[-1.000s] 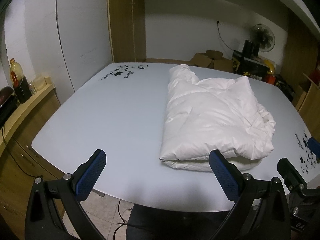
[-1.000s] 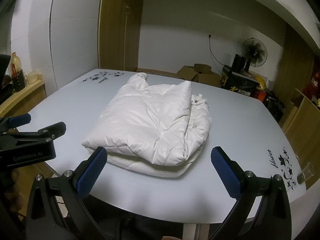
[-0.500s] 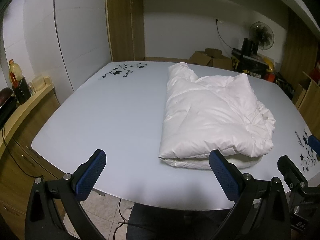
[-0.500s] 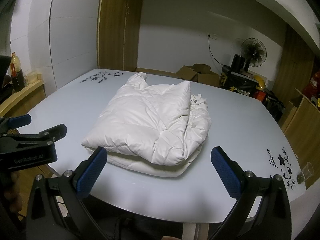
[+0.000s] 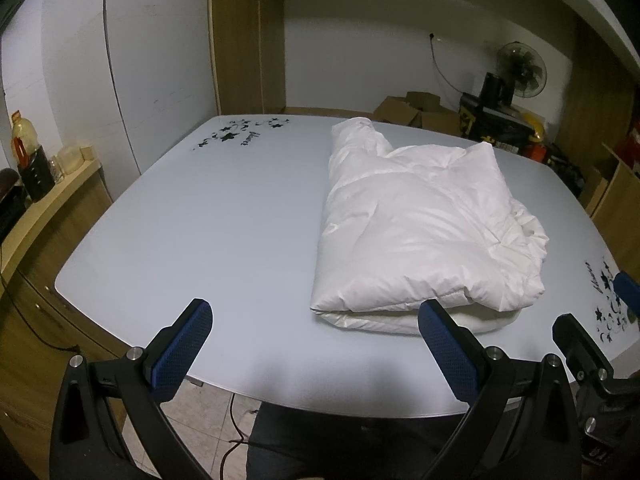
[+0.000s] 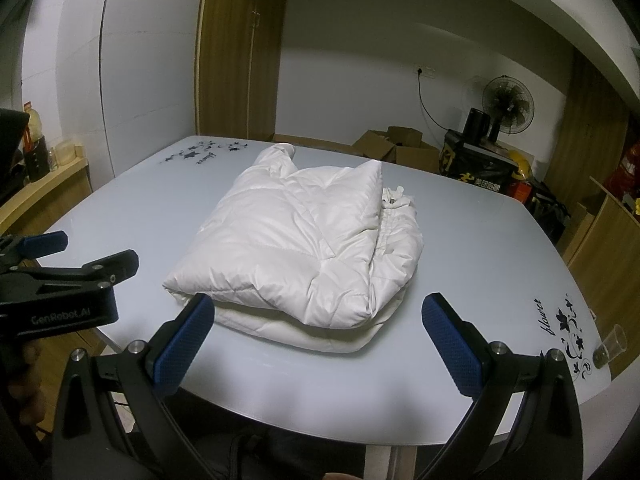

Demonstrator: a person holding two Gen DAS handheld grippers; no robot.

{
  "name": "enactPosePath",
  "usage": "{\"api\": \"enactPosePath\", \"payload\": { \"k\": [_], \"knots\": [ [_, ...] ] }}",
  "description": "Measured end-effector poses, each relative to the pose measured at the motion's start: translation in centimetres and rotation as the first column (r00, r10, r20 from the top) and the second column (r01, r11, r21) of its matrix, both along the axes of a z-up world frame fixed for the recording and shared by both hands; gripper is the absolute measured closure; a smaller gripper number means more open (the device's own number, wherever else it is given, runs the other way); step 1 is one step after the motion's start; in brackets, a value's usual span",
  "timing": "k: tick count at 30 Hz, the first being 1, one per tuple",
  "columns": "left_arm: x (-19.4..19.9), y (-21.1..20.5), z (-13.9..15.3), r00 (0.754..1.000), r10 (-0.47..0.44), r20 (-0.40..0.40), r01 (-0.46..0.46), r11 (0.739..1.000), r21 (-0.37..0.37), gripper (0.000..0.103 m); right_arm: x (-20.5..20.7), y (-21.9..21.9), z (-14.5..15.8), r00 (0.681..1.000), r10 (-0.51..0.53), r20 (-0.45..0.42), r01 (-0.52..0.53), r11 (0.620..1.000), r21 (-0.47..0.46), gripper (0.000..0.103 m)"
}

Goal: Fold large clothes

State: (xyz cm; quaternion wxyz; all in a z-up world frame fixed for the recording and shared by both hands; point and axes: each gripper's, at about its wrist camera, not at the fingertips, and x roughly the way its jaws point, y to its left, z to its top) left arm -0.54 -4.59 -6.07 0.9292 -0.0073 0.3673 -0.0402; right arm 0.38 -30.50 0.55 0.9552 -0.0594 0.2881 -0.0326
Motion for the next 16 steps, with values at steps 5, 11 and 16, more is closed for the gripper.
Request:
{"api": "enactPosePath", "payload": {
  "k": [5, 11, 16],
  "knots": [
    [-0.02, -0.03, -0.01, 1.0, -0.002, -0.002, 0.002, 1.0, 0.001, 0.0, -0.12, -0.01, -0.06, 1.0, 0.004, 0.001, -0.004, 1.0, -0.001, 0.0],
    [0.03, -0.01, -0.03, 1.0, -0.002, -0.003, 0.002, 1.0, 0.003, 0.0, -0.24, -0.2, -0.17, 1.0, 0.004, -0.002, -0.004, 1.0, 0.001, 0.0],
    [-0.4, 0.07, 0.36, 0.997, 0.01, 0.073, -0.012, 1.0, 0.025, 0.0, -0.42, -0.45, -0.21, 1.0, 0.008, -0.004, -0.008, 1.0, -0.001, 0.0]
  ]
}}
